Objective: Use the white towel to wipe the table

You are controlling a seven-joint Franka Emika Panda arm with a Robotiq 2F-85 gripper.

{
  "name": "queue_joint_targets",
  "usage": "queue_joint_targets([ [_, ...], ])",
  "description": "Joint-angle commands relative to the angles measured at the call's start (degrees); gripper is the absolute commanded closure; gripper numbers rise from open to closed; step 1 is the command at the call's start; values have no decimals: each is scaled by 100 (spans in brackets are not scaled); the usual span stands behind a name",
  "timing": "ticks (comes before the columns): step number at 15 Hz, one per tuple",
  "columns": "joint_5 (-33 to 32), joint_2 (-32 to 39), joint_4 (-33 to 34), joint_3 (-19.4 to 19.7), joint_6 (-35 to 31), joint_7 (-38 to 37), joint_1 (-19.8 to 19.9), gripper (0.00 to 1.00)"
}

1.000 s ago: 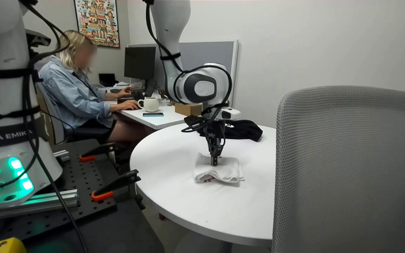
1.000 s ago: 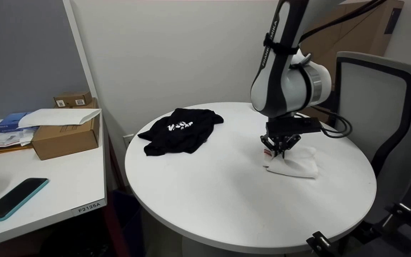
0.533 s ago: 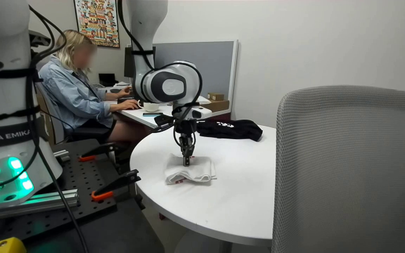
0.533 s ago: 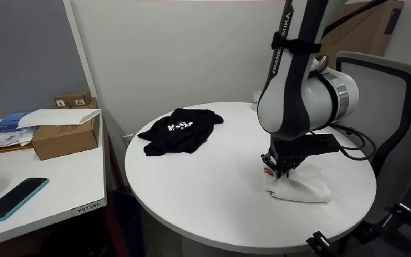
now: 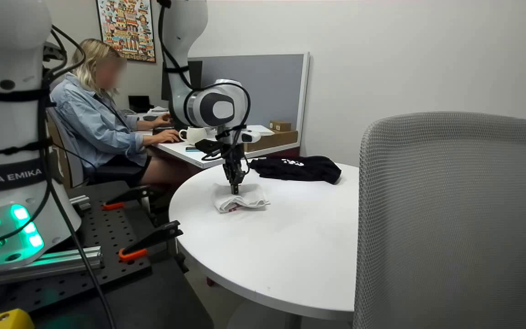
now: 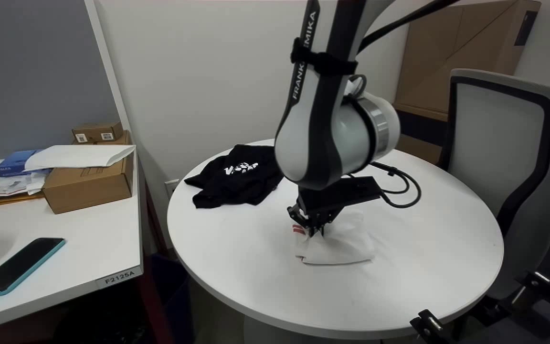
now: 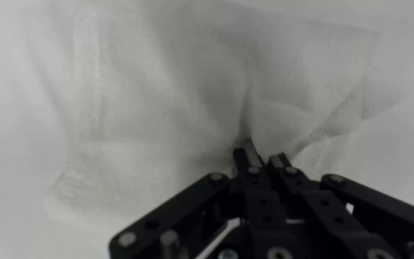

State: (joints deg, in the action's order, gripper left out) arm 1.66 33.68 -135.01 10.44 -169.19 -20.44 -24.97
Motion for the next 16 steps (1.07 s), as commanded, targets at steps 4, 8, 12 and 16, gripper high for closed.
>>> queue_joint_targets([
  [4, -20, 1040, 2172, -256, 1028, 204, 915, 99],
  [8, 42, 1139, 2330, -93, 916, 270, 1626, 99],
  [12, 29, 985, 1685, 162, 606, 277, 2142, 99],
  [16, -69, 485, 414, 450, -12, 219, 2030, 99],
])
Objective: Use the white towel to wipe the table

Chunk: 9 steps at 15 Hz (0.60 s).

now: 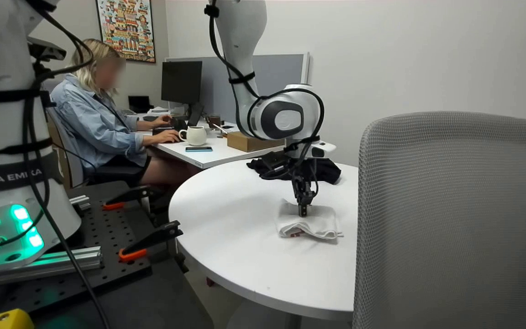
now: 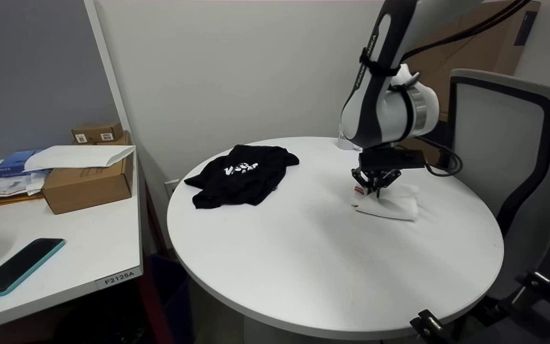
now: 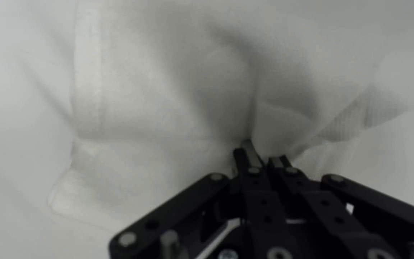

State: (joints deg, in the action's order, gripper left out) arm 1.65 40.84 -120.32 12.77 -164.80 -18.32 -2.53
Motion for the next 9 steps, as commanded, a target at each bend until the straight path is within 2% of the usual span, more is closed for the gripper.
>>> queue_joint_targets([
  [1, -46, -352, -1326, 146, -535, 85, -211, 99],
  [3, -67, -563, -1773, -5, -555, 259, -305, 99],
  [7, -83, -877, -2424, -581, -727, 620, -469, 99],
  [9, -65, -792, -2492, -704, -1013, 443, -880, 99],
])
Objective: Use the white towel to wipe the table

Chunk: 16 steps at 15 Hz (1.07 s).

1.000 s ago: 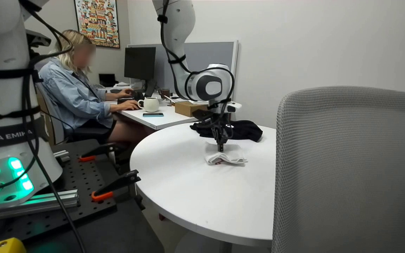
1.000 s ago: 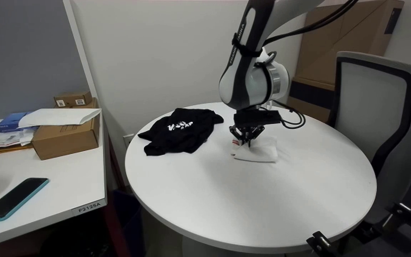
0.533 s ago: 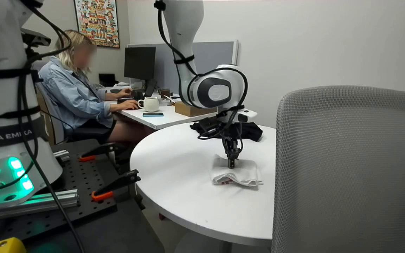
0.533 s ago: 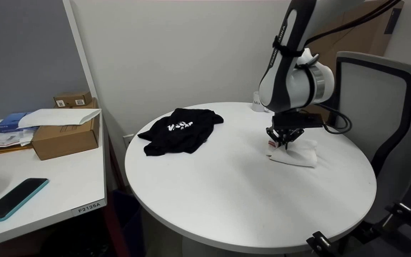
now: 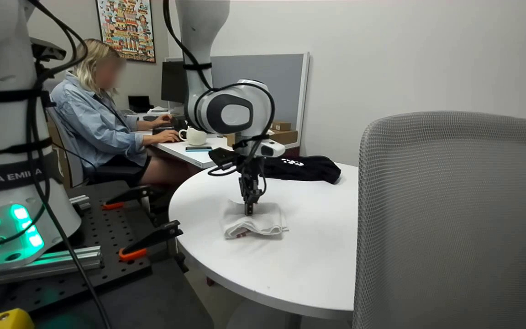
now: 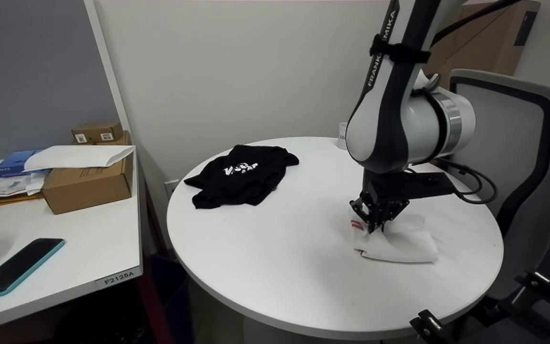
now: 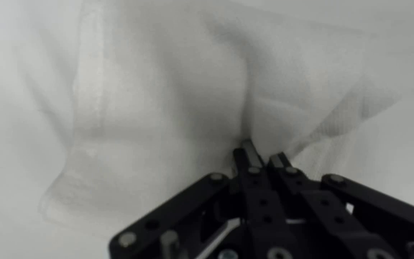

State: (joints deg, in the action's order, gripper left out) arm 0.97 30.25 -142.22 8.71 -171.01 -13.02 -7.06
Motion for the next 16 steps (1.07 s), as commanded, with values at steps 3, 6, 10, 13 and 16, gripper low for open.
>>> queue_joint_targets([
  [3, 85, 637, 329, -371, -394, -383, -1136, 99],
  [6, 2, 938, 1238, -184, 175, -641, -1727, 99],
  [10, -131, 1227, 2535, -140, 1060, -756, -1751, 99],
  [13, -160, 1545, 3315, -1, 1363, -683, -1426, 99],
  [16, -85, 1690, 3426, 220, 1325, -617, -869, 99],
])
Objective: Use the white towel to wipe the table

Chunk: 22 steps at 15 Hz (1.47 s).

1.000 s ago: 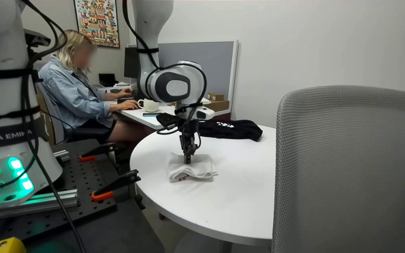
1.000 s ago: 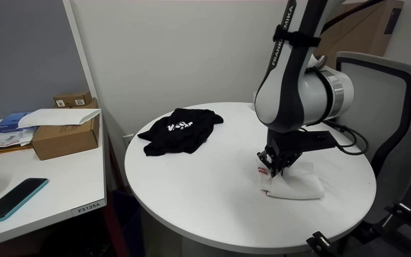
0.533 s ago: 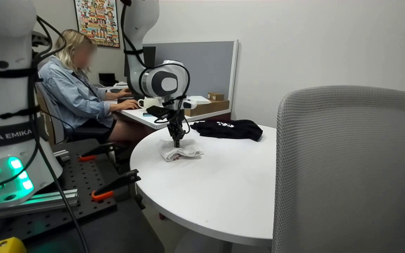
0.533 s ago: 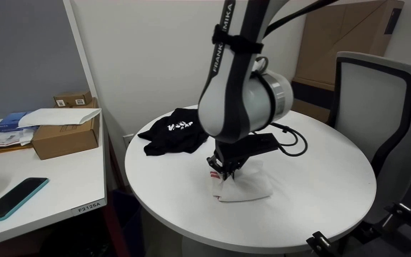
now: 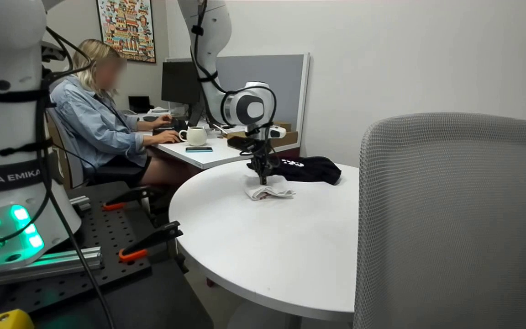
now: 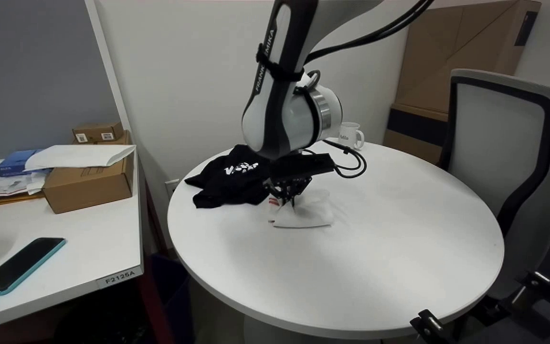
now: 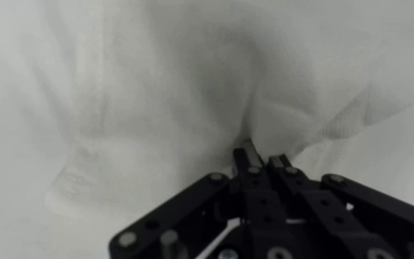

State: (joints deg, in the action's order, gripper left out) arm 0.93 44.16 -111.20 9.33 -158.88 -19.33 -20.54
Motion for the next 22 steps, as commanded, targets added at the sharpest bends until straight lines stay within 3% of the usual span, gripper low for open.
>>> queue_joint_targets([
  [1, -60, 305, 266, 238, 53, -4, 637, 99],
  [4, -47, 264, -150, 517, -127, -38, 1100, 99],
  [8, -59, -150, -1197, 857, -511, -97, 1356, 99],
  [10, -238, -429, -1869, 1324, -736, -295, 981, 99],
  [13, -408, -864, -2811, 1535, -918, -161, 607, 99],
  [18, -527, -1321, -3907, 1126, -1478, 23, 27, 99],
  [22, -255, -1130, -3972, 755, -2154, -180, -892, 99],
])
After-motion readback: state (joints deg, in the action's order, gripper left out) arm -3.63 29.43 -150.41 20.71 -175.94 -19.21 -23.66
